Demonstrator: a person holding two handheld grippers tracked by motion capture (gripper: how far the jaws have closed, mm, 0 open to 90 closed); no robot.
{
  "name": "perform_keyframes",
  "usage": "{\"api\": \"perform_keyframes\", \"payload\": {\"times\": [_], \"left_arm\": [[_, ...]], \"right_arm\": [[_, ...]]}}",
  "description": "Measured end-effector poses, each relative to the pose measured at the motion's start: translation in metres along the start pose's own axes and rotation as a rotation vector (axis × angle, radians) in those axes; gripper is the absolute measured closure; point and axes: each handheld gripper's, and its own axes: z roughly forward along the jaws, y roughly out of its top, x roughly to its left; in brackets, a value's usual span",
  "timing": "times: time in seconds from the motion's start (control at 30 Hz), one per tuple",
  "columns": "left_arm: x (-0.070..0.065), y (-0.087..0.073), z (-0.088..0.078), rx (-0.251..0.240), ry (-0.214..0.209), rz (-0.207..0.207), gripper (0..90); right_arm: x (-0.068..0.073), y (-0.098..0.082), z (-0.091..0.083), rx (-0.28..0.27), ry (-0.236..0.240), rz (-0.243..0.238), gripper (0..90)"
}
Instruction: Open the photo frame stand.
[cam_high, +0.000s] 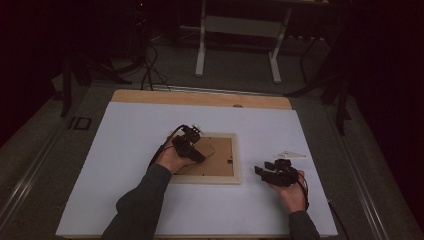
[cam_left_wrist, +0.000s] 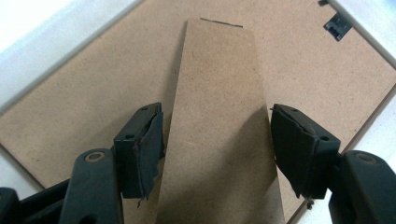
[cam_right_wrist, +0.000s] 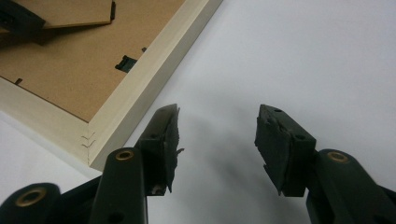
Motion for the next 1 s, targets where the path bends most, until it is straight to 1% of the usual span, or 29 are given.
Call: {"api": "perform_keyframes", "payload": {"times": [0.07,0.13,0.2,0.33,0.57,0.7,1.0], "left_arm": [[-0.001,0.0,0.001,0.004,-0.001,0.007,37.5],[0.0,0.0,0.002,0.005,-0.008,0.002,38.7],[0.0,-0.001,0.003,0.012,-0.009,0.003,39.5],[0.0,-0.001,0.003,0.011,-0.009,0.003,40.4],[-0.004,-0.001,0.002,0.003,0.018,0.024,40.9],[-0.006,-0.001,0.001,-0.001,0.039,0.048,41.1],[-0.011,-0.004,0.001,-0.025,0.07,0.065,41.1]], "right_arm": [[0.0,0.0,0.0,0.0,0.0,0.001,48.7],[0.0,0.0,0.0,0.0,0.001,0.0,48.7],[0.0,0.0,0.0,0.0,0.001,0.0,48.7],[0.0,0.0,0.0,0.0,0.001,-0.001,48.7],[0.0,0.0,0.0,0.001,0.002,-0.001,48.7],[0.0,0.0,0.0,0.002,0.001,-0.001,48.7],[0.0,0.0,0.0,0.002,0.002,0.0,48.7]]}}
